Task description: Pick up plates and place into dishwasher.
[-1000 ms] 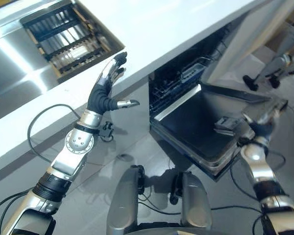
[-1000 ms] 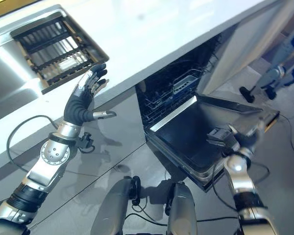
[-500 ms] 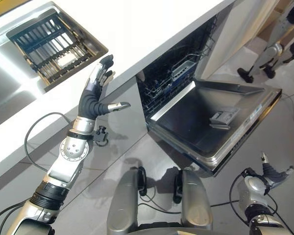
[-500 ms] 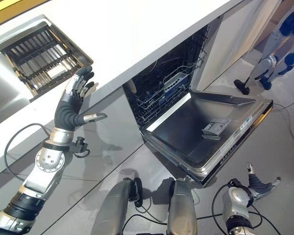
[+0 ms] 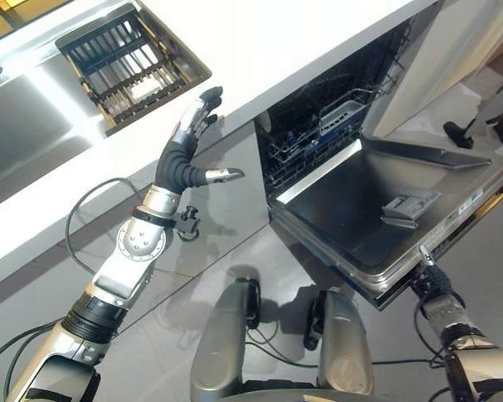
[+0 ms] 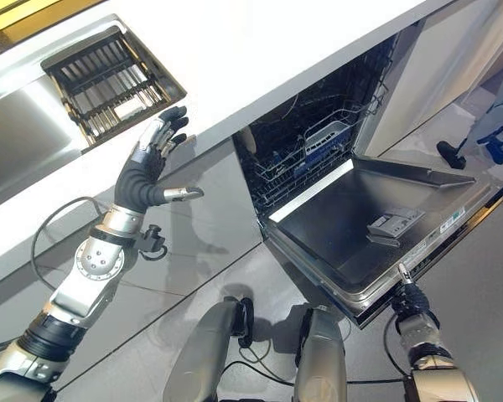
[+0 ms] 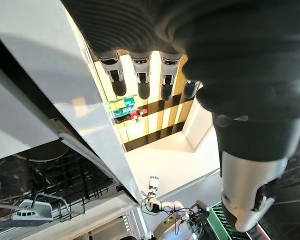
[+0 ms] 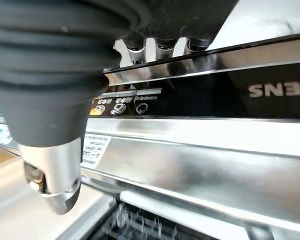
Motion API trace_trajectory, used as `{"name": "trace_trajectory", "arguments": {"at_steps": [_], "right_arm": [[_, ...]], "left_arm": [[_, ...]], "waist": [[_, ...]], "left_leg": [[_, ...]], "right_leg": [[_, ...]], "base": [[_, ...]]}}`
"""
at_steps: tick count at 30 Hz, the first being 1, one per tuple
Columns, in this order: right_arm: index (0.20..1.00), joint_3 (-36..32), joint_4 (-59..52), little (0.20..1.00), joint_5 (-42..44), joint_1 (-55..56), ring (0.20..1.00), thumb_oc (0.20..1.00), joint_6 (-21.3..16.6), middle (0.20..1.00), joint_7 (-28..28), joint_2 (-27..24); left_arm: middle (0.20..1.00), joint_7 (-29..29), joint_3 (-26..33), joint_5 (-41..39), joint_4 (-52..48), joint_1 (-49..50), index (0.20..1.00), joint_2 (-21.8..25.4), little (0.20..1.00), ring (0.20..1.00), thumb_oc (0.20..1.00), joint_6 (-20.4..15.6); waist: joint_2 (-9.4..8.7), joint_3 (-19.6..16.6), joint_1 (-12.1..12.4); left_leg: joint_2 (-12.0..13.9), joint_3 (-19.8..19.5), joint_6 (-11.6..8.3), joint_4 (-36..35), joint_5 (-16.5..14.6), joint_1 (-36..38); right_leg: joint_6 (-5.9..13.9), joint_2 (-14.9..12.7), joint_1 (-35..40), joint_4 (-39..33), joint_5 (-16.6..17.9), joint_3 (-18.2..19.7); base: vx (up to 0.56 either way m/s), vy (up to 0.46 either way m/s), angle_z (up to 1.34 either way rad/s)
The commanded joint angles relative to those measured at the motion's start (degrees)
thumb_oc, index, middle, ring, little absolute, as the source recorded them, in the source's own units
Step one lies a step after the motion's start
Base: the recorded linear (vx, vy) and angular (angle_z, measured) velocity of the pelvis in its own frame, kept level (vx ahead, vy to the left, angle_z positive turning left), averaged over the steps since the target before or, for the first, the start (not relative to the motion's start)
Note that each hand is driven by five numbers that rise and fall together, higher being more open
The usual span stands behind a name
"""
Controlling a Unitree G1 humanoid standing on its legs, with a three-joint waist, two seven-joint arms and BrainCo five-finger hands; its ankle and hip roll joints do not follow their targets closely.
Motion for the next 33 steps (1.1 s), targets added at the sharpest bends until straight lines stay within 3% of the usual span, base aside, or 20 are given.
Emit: {"name": "trace_trajectory", "arguments": {"at_steps": [1, 6, 10, 19, 29, 33], "right_arm": [[1.000, 6.6, -10.2, 1.000, 4.6, -18.2, 1.000, 1.000, 4.8, 1.000, 23.2, 5.4], [1.000, 8.3, -16.9, 1.000, 9.7, -23.5, 1.000, 1.000, 4.2, 1.000, 25.7, 4.5], [1.000, 9.0, -21.5, 1.000, 10.6, -27.6, 1.000, 1.000, 2.6, 1.000, 23.7, 4.0], [1.000, 8.7, -20.5, 1.000, 16.5, -33.4, 1.000, 1.000, 0.1, 1.000, 21.5, 2.8], [1.000, 8.1, -17.4, 1.000, 12.9, -31.0, 1.000, 1.000, -0.9, 1.000, 17.7, 3.2], [1.000, 7.6, -15.6, 1.000, 10.0, -27.7, 1.000, 1.000, -3.0, 1.000, 15.0, 4.6]], "left_arm": [[1.000, -2.8, 1.3, -4.1, -3.3, -1.5, 1.000, 0.5, 1.000, 1.000, 1.000, -2.6], [1.000, -5.9, 2.5, -6.5, -2.5, -1.0, 1.000, 2.0, 1.000, 1.000, 1.000, -3.4], [1.000, -8.5, 2.6, -7.8, -2.5, -1.5, 1.000, 3.1, 1.000, 1.000, 1.000, -2.9], [1.000, -10.1, 1.4, -10.3, -1.0, -3.5, 1.000, 4.8, 1.000, 1.000, 1.000, -2.1], [1.000, -10.6, -0.2, -11.2, -0.3, -4.4, 1.000, 4.7, 1.000, 1.000, 1.000, -1.9], [1.000, -12.1, -0.6, -12.6, 0.6, -3.6, 1.000, 3.6, 1.000, 1.000, 1.000, -0.6]], "waist": [[1.39, -1.8, 4.4], [1.05, -2.1, 5.5], [0.76, -2.6, 6.5], [0.38, -3.9, 8.0], [0.14, -4.5, 7.7], [-0.23, -5.4, 7.3]], "left_leg": [[-3.0, 1.3, 6.00, 4.9, -10.4, 2.6], [-3.1, 0.7, 5.81, 5.0, -10.3, 2.5], [-3.2, 0.1, 5.62, 5.4, -10.4, 2.4], [-3.3, -0.9, 4.99, 5.2, -10.4, 3.3], [-2.8, -0.8, 4.71, 2.9, -9.5, 5.0], [-2.1, -0.6, 4.53, 0.0, -8.6, 6.8]], "right_leg": [[-1.74, 1.2, -1.5, -2.6, 5.3, 1.8], [-1.39, 0.5, -1.1, -2.7, 5.5, 0.9], [-1.23, 0.0, -0.4, -2.9, 5.6, 0.2], [-1.22, -0.3, 2.3, -4.4, 5.6, -1.3], [-1.19, 0.2, 4.4, -7.0, 6.3, -1.5], [-1.05, 1.0, 6.3, -9.7, 7.0, -1.5]], "base": [[-0.01, -0.065, -0.18], [0.01, -0.057, -0.33], [0.01, -0.055, -0.42], [0.02, -0.037, 0.06], [0.00, -0.001, 0.35], [0.00, -0.005, 0.20]]}}
